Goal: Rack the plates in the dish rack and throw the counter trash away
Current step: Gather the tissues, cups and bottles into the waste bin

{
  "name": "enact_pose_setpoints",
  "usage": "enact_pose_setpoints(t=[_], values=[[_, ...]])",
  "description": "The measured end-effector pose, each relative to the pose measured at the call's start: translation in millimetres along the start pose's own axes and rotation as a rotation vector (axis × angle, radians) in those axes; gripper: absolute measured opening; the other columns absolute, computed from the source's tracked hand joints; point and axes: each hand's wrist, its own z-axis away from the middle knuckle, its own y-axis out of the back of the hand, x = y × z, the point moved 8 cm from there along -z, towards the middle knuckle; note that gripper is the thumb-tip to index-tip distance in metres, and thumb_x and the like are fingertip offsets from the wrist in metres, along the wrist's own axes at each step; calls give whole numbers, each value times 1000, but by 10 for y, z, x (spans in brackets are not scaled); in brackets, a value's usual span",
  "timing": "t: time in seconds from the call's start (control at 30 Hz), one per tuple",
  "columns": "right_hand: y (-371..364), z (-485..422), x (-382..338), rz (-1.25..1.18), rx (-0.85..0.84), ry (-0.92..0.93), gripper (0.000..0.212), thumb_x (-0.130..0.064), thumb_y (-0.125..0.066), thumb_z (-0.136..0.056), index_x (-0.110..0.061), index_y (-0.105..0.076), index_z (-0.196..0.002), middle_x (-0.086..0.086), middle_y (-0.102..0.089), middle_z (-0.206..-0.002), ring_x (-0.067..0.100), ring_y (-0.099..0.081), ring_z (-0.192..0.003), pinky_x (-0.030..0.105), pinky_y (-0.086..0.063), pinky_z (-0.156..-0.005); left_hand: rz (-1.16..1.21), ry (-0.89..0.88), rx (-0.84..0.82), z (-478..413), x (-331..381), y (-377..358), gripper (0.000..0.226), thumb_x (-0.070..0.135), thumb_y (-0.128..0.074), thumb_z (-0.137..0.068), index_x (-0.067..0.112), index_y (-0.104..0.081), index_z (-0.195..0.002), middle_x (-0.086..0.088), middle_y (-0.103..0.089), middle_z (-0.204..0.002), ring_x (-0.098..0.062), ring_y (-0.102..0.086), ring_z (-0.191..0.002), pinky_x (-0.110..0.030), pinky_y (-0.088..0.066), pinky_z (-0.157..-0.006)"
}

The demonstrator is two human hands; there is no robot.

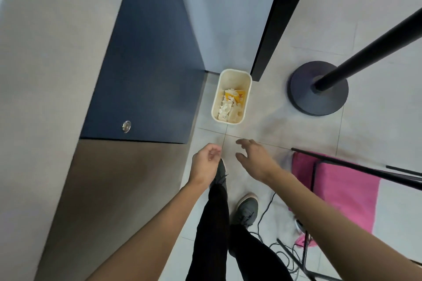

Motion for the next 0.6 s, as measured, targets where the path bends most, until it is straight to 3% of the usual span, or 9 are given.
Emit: enact_pose_setpoints(t=[0.1, 0.27, 0.43, 0.6], values=[[145, 427, -165, -49, 48, 6, 44, -23, -51, -96, -13, -49, -138, 13, -54, -130, 28, -53, -119, 35, -41, -103, -16, -31, -26, 471, 149, 78, 22, 3, -57, -95, 24, -66, -93, 6, -69, -99, -7, -63, -95, -16, -46, -87], [285, 1213, -508, -43, 82, 68, 40, -22, -53, -96, -12, -53, -134, 11, -57, -128, 24, -55, -116, 30, -40, -99, -10, -32, -5, 1262, 413, 293, 24, 1, -54, -94, 20, -66, -100, 9, -68, -100, -8, -63, -95, -5, -43, -79], [258, 2020, -893, -81, 106, 161, 35, -23, -51, -98, -16, -55, -132, 4, -58, -128, 16, -55, -116, 30, -43, -98, 8, -73, 37, 2102, 700, 597, 21, 6, -56, -95, 23, -66, -102, 15, -69, -101, 3, -62, -88, -5, -43, -75], [138, 2635, -1356, -136, 109, 262, 33, -23, -52, -98, -19, -56, -130, -2, -57, -127, 8, -54, -114, 32, -47, -97, 9, -142, 82, 2814, 933, 1005, 24, 6, -55, -94, 24, -67, -105, 17, -68, -103, 3, -60, -93, -7, -42, -76]])
